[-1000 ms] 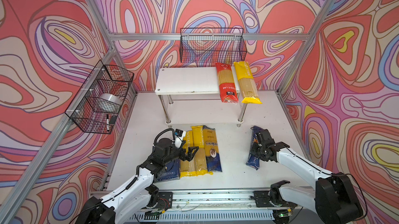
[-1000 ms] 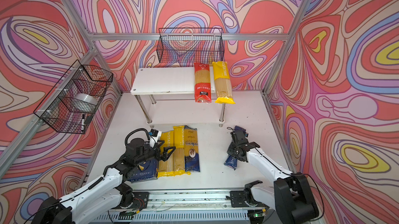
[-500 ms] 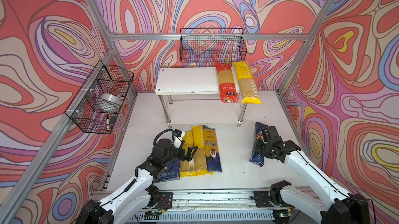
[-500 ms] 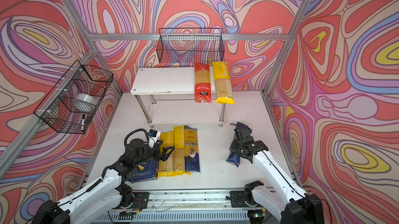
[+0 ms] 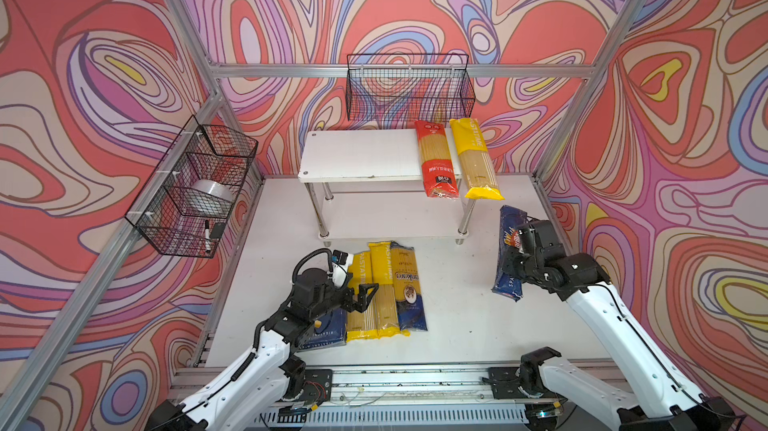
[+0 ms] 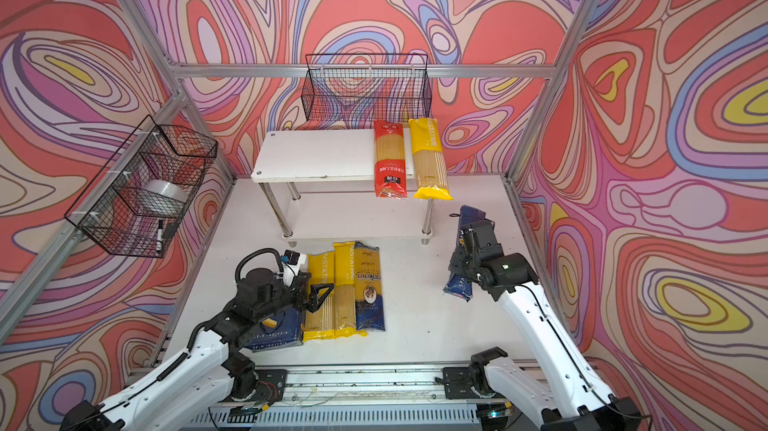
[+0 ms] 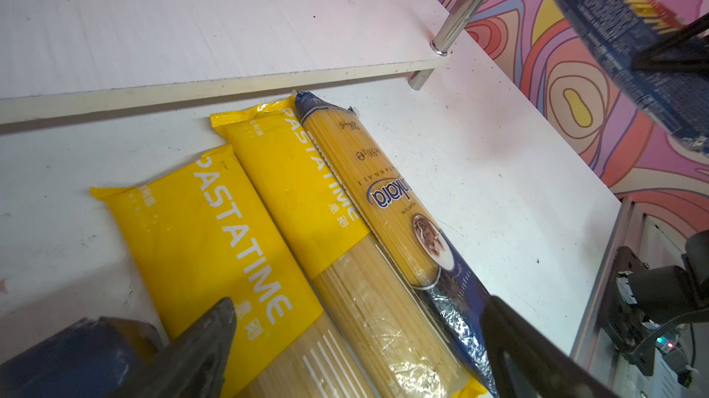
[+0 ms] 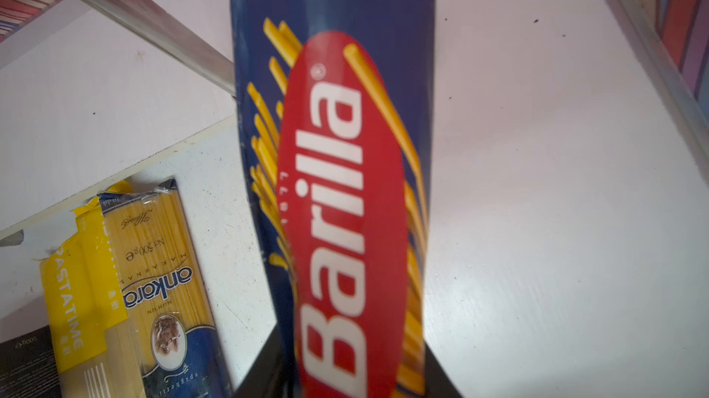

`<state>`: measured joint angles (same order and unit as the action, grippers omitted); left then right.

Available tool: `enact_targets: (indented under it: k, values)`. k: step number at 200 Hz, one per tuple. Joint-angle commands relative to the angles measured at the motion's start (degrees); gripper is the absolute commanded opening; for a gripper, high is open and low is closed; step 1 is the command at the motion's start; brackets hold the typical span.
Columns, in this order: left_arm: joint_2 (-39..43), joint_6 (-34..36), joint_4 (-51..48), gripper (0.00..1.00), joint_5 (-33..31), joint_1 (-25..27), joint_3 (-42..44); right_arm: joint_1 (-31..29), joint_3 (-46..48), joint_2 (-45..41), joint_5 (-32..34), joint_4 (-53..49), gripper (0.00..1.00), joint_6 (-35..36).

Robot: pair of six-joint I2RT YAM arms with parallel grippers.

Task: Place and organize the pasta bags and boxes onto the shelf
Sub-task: 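Lift the blue Barilla spaghetti box upright and carry it toward the shelf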

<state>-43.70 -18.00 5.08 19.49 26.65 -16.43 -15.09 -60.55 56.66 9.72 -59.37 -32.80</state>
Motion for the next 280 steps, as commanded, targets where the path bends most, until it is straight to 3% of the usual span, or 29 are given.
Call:
enact_targets:
  k: [1,85,122,173,214,280]
  values:
    - [1.47,0.87,-3.70,1.00,-1.05,0.23,-2.62,-0.20,-7.01,-1.19,4.39,-0.73,0.27,3.52]
    - [5.17,3.61,-4.22,1.00,-2.77,0.21,-1.01,-0.20,-23.12,1.37,2.09,-8.32,0.25,6.94]
    - [10.38,4.72,-7.42,1.00,-6.59,0.16,-0.53,-0.20,-29.27,4.43,0.90,-10.00,0.24,9.27]
    - [19.98,5.51,-13.69,1.00,-17.06,0.12,-0.19,-0.21,-35.97,8.13,-2.93,-10.67,0.24,10.98]
    - [22.35,5.31,-16.97,1.00,-24.46,0.20,-0.25,-0.20,-42.61,10.77,-5.00,-11.84,0.23,11.96]
    - [22.47,6.47,-17.26,1.00,-25.36,0.23,-0.45,-0.21,-56.00,19.22,-13.79,-11.72,0.21,12.55]
